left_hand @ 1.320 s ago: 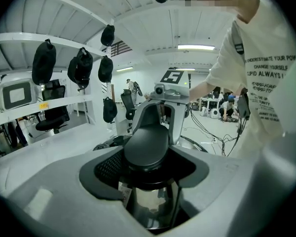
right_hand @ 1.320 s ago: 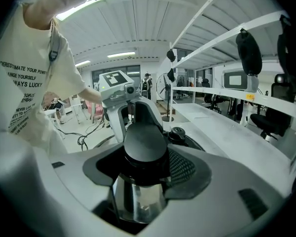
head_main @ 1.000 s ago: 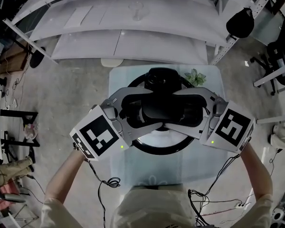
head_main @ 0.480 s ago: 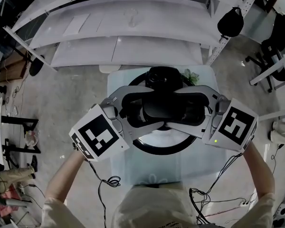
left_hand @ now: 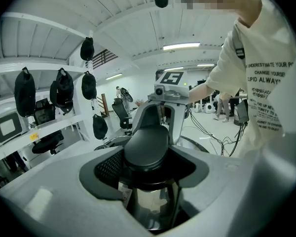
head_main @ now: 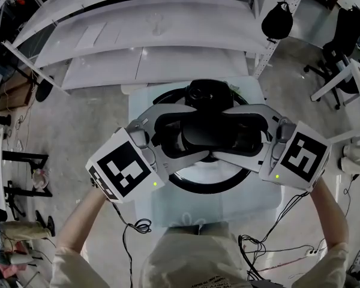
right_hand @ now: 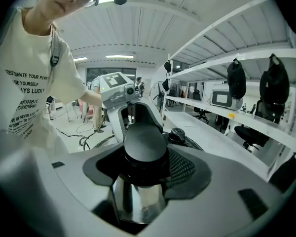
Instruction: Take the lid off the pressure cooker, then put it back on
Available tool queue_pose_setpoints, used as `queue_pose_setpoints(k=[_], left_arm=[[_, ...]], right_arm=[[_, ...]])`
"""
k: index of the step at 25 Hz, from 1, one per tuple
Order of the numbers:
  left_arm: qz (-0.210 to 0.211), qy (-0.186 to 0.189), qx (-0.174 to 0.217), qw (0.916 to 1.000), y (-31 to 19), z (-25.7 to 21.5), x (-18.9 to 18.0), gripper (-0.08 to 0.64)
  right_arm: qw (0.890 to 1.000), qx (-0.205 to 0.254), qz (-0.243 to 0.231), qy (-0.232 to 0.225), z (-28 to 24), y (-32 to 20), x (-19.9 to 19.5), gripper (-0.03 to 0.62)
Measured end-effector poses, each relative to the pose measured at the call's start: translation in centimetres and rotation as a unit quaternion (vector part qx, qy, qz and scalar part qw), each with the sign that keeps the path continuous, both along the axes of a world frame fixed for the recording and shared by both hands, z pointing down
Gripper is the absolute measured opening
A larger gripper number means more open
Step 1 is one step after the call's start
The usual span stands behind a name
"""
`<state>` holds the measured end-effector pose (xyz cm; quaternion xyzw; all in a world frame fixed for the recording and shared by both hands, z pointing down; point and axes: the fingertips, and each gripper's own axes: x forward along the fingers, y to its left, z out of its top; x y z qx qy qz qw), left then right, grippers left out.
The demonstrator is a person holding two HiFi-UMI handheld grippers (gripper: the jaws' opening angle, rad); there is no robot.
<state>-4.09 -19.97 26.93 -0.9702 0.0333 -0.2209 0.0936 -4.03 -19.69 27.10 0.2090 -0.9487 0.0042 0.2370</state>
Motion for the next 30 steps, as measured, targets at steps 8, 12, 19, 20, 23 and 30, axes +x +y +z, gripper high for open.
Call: queue_pose_setpoints(k=[8,12,19,20,23,30], left_arm=[[-0.003,-0.010,0.006,0.9999,4.3,-0.5,4.2,0.287],[-0.006,-0.007,0.004,0.9999,6.9,-0.4,6.5,0.287],[-0.003,-0.013,-0.001,0.9999,11.1,0.8,9.7,0.287],[-0.002,-0.015,0.000,0.9999,11.8,1.1,10.2,0.287],[-0.001,-0.020,0.001,0.9998,14.1,2.5,12.0,0.285],[0.003,-0.027,-0.019,0.9994,15.0,3.7,13.1,0.287]], right_arm=[[1.000,0.003,0.000,-0.010,-0.5,4.2,4.3,0.268],[1.000,0.002,-0.001,-0.008,-0.3,6.9,6.5,0.268],[1.000,-0.004,-0.001,-0.010,0.8,11.2,9.7,0.268],[1.000,-0.003,0.000,-0.010,1.1,11.9,10.2,0.268],[1.000,-0.001,0.001,-0.009,2.6,14.2,12.1,0.268],[1.000,-0.019,0.004,-0.009,3.8,15.1,13.2,0.268]])
